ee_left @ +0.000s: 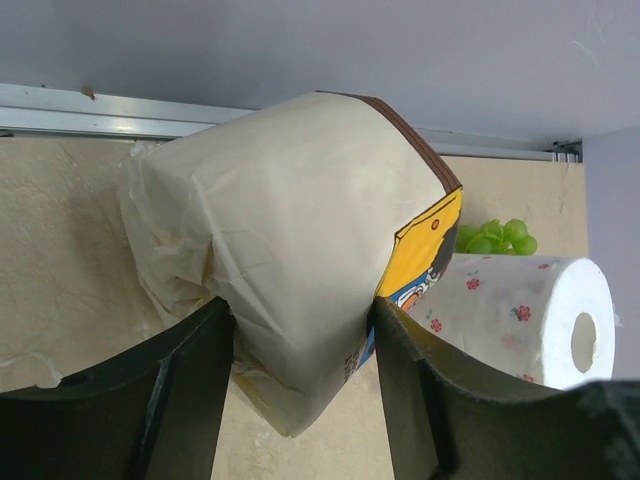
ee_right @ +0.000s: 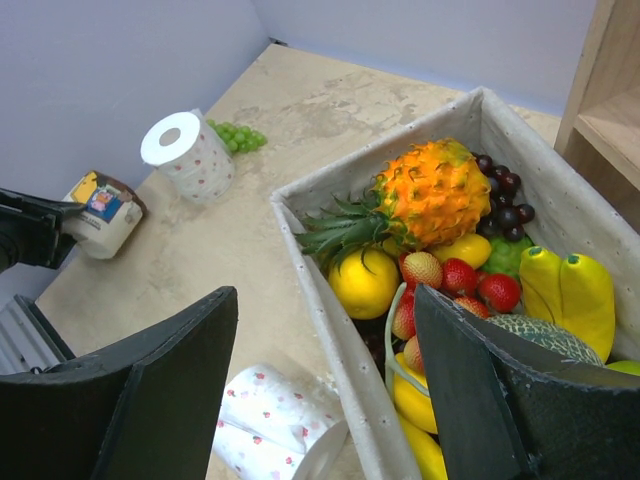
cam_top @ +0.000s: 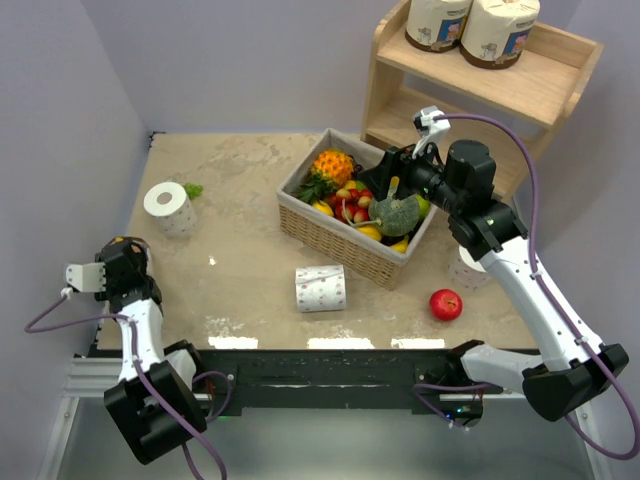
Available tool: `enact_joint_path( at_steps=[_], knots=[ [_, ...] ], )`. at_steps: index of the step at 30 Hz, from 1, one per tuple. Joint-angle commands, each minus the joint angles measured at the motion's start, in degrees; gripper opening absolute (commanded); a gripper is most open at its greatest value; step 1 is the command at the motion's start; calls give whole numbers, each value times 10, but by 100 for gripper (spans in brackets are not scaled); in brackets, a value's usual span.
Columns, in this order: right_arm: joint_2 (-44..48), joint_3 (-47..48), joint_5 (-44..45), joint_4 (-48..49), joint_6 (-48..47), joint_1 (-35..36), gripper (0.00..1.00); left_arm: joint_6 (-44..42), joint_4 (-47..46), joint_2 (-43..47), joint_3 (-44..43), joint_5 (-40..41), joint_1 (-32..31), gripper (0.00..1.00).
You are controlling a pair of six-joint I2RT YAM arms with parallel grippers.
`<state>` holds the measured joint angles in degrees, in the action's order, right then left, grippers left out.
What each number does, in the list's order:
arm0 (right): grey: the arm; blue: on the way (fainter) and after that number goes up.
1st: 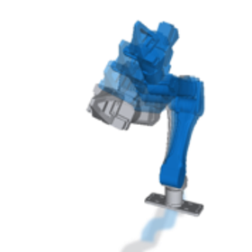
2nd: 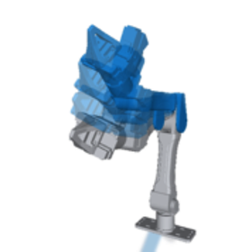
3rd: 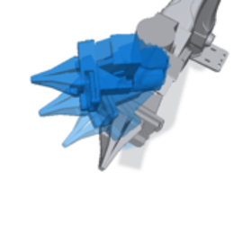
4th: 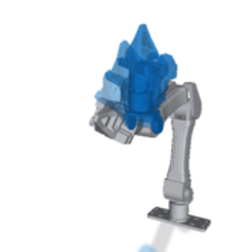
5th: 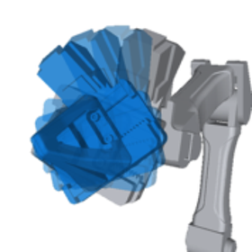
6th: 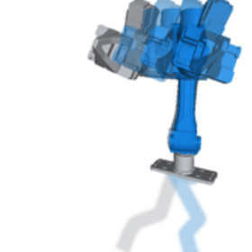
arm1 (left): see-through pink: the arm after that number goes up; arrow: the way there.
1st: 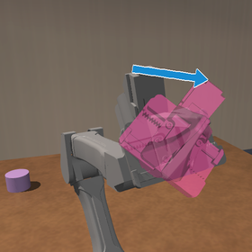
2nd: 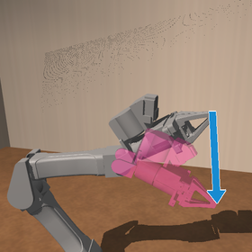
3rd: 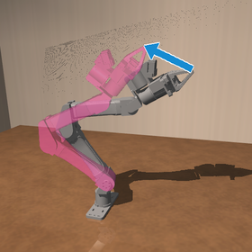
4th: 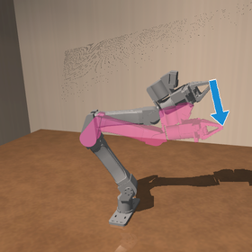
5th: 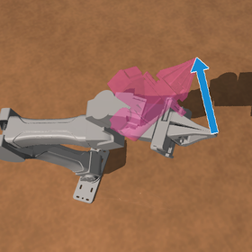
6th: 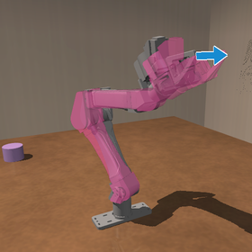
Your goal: Place and organize the paper towels onto the shelf
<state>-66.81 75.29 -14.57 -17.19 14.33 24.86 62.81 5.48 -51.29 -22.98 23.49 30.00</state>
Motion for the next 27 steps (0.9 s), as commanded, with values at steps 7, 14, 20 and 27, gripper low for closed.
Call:
enact_joint_path(
  at_steps=[7,14,20,27],
  knots=[
    [27,17,-1,9,0,4,76,-111,138,34,-139,-11,2,53],
    [41,15,-12,14,5,4,76,-210,173,61,-193,-71,-27,50],
    [57,13,-9,5,4,5,77,-267,150,68,-211,-70,-51,52],
    [73,0,-5,8,3,5,78,-249,187,17,-212,15,-51,64]
  ],
)
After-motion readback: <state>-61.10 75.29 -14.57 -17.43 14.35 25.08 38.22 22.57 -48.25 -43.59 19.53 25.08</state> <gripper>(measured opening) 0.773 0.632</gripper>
